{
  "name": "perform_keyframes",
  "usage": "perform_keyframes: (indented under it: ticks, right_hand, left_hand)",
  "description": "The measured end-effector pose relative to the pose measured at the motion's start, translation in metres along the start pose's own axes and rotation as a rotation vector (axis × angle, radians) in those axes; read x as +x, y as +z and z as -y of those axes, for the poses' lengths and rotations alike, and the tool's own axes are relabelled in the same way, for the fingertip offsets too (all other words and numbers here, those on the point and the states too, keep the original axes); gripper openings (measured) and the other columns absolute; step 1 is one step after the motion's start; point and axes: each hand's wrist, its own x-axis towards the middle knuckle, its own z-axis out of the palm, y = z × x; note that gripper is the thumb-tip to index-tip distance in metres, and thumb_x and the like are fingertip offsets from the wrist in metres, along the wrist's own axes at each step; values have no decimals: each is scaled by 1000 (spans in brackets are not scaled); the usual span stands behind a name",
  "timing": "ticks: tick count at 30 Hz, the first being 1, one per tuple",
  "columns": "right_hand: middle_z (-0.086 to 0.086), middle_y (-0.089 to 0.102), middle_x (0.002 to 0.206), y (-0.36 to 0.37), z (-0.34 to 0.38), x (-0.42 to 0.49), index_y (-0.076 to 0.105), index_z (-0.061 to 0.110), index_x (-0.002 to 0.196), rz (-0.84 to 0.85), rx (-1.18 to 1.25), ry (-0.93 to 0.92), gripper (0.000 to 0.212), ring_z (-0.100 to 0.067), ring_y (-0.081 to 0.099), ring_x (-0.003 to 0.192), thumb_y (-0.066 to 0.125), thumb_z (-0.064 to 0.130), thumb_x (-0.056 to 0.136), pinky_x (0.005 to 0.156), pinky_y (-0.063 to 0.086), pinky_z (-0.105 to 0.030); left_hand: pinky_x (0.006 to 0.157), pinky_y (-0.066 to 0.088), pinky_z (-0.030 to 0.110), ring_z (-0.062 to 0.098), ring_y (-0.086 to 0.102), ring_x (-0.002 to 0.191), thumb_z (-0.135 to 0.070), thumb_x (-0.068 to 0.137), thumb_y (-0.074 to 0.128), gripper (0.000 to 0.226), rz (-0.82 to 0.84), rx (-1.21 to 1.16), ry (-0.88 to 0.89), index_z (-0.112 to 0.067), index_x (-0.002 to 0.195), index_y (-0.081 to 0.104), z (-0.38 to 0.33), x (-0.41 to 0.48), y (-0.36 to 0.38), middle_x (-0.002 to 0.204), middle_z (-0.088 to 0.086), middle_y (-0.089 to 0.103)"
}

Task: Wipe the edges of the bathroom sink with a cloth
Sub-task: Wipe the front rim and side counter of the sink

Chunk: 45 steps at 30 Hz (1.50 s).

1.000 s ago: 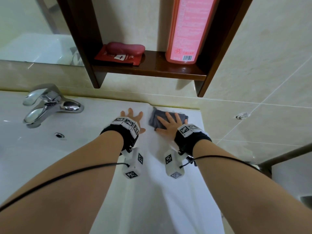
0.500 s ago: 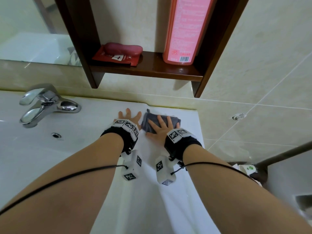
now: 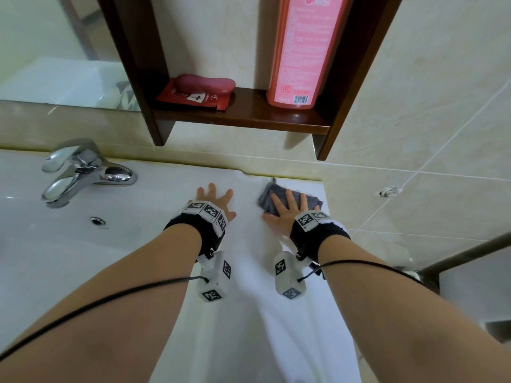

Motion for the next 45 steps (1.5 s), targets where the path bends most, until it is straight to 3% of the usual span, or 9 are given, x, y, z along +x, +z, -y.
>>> perform_keyframes:
  ticks: [8,14,18,24,28,34,38,45]
  right_hand:
    - [11,-19,155,2,21,-13,-3,47,142,31,-3,-146,66,-23,-21,142,23,68,86,110,-13,-55]
    - [11,-22,154,-6,-40,-21,-8,46,142,9,7,10,69,-26,-21,142,25,67,84,112,-7,-58]
    - [11,-22,154,-4,-32,-15,-10,46,141,14,27,63,72,-28,-21,141,24,70,82,109,-8,-60]
    - [13,-21,154,17,26,-16,-7,49,141,22,-13,-132,73,-24,-23,141,24,74,79,108,-16,-57]
    - [12,-18,155,12,20,-21,-5,46,142,27,-14,-165,70,-22,-21,142,23,71,83,110,-15,-54]
    - [12,-21,154,2,-38,-28,-8,46,142,7,23,-10,69,-25,-21,142,23,69,84,111,-10,-56]
    - [12,-21,154,6,-34,-27,-9,46,142,0,28,45,73,-27,-21,142,23,72,82,109,-9,-59]
    - [13,-21,154,29,33,-33,-7,48,141,11,-43,-183,72,-23,-24,141,20,74,80,107,-18,-56]
  left_hand:
    - [118,15,48,40,-1,144,-49,95,37,70,-3,38,28,-28,151,-1,-4,-21,-2,158,11,-9]
    - [118,14,48,37,-6,145,-54,92,41,76,28,24,30,-29,151,-1,-5,-27,0,158,9,-11]
    - [119,9,50,35,-13,145,-64,84,46,92,70,2,29,-30,150,-7,-3,-28,3,158,8,-18]
    - [119,8,49,34,-13,146,-73,72,55,111,62,34,38,-29,150,-10,-3,-35,5,158,8,-18]
    - [118,8,50,32,-14,146,-73,71,56,113,59,30,49,-29,150,-10,-2,-40,7,158,7,-19]
    - [118,9,53,29,-15,146,-74,68,58,116,64,30,71,-30,150,-11,2,-44,9,157,5,-22]
    - [116,7,54,27,-17,146,-75,62,63,123,69,36,79,-31,149,-12,4,-45,13,157,4,-24]
    - [116,4,54,27,-20,145,-78,50,67,135,56,28,84,-32,148,-14,8,-41,23,156,2,-27]
